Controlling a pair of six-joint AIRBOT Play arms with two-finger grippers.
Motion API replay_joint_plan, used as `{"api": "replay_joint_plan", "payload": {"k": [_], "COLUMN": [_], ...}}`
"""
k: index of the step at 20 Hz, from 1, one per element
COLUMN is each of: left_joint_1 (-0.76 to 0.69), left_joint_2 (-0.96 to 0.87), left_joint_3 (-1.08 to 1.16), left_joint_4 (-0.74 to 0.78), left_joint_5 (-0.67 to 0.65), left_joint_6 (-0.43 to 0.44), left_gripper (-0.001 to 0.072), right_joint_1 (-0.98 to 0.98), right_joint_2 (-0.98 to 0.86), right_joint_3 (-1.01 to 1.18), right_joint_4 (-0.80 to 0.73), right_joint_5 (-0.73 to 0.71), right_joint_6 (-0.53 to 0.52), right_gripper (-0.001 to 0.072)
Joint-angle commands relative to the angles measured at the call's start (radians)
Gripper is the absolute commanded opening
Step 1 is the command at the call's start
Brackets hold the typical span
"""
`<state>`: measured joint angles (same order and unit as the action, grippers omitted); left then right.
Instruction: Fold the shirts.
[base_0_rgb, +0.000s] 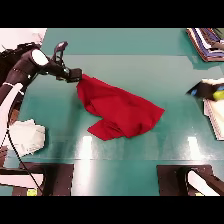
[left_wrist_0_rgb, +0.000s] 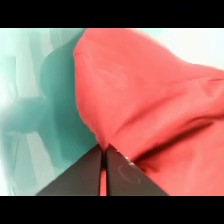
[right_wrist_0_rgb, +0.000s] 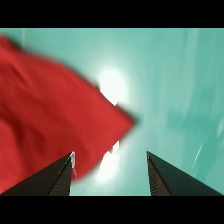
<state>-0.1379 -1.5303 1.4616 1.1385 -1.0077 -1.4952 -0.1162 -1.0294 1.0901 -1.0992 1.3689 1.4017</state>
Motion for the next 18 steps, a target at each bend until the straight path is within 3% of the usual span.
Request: {"api": "replay_joint_plan", "payload": {"k": [1,5,9,10,11,12,15,18], "left_joint_1": [0.001,-0.001,-0.001,-0.001,-0.001,-0.001,0.000,-0.001], "left_joint_2": [0.000,0.000,0.000,0.000,0.000,0.000,0.040,0.180], "left_joint_3": [0.072,0.071,0.071,0.072,0.072,0.074,0.113,0.203], "left_joint_4": [0.005,0.005,0.005,0.005,0.006,0.006,0.052,0.134], "left_joint_5": [-0.032,-0.034,-0.033,-0.034,-0.040,-0.047,-0.066,-0.056], "left_joint_6": [0.011,0.011,0.011,0.011,0.011,0.010,0.002,0.003], "left_gripper": [0.0023,0.0023,0.0023,0.0023,0.0023,0.0022,0.0022,0.0022], "right_joint_1": [0.009,0.127,0.225,0.240,0.249,0.255,0.255,0.253], "right_joint_2": [-0.090,-0.258,-0.399,-0.427,-0.445,-0.455,-0.404,-0.238], "right_joint_3": [-0.269,-0.346,-0.225,-0.183,-0.147,-0.108,0.009,0.151], "right_joint_4": [0.062,0.194,0.239,0.235,0.232,0.231,0.130,-0.016], "right_joint_5": [-0.092,-0.319,-0.428,-0.443,-0.451,-0.453,-0.445,-0.441], "right_joint_6": [0.015,0.002,-0.009,-0.009,-0.010,-0.016,-0.015,-0.015], "right_gripper": [0.0520,0.0498,0.0425,0.0322,0.0100,0.0015,0.0013,0.0013]}}
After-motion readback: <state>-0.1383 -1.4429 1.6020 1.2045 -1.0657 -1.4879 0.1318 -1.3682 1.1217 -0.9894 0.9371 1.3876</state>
